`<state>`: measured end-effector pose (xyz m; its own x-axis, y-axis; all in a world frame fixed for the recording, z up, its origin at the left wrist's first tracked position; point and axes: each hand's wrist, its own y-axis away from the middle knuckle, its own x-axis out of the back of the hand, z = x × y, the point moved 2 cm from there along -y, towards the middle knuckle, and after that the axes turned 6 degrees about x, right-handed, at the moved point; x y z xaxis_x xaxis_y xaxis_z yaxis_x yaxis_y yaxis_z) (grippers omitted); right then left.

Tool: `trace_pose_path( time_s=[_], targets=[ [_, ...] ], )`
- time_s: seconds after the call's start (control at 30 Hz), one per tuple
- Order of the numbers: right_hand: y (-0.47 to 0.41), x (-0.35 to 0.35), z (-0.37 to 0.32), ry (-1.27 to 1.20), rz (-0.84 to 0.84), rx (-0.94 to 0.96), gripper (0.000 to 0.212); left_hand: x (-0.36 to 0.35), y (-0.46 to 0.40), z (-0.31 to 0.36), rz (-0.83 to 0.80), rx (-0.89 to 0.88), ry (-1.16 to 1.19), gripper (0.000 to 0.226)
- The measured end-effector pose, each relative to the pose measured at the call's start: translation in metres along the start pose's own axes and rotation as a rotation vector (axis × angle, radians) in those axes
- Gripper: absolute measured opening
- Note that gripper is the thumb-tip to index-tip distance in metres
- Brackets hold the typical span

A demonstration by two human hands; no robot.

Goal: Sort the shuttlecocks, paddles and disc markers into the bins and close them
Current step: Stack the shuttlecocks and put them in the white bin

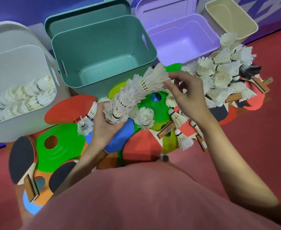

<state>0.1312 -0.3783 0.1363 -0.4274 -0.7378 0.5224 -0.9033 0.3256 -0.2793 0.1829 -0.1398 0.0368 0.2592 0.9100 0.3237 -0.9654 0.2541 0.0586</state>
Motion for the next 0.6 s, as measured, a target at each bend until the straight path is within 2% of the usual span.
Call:
trace_pose_path(
  time_s=[0.13,0.23,0.33,0.4,0.47,0.6],
  targets=[
    [-0.004,0.000,-0.002,-0.179,0.025,-0.036,0.012,0.004,0.002,0.002,0.037,-0.006,0.030,0.053],
    [-0.004,0.006,0.006,-0.271,0.148,-0.070,0.012,0.005,0.005,0.000,0.071,-0.015,0.041,0.055],
    [0.005,0.012,0.035,-0.186,0.246,-0.188,0.013,0.005,0.005,-0.001,0.092,-0.034,0.029,0.053],
    [0.020,0.005,0.063,-0.017,0.131,-0.314,0.014,0.004,0.006,0.000,0.097,-0.033,0.037,0.056],
    [0.041,-0.010,0.080,0.131,-0.087,-0.372,0.016,0.005,0.008,-0.002,0.090,-0.026,0.052,0.055],
    [0.069,-0.049,0.086,0.345,-0.485,-0.042,0.042,0.010,0.012,-0.009,0.080,0.017,0.080,0.057]
  ],
)
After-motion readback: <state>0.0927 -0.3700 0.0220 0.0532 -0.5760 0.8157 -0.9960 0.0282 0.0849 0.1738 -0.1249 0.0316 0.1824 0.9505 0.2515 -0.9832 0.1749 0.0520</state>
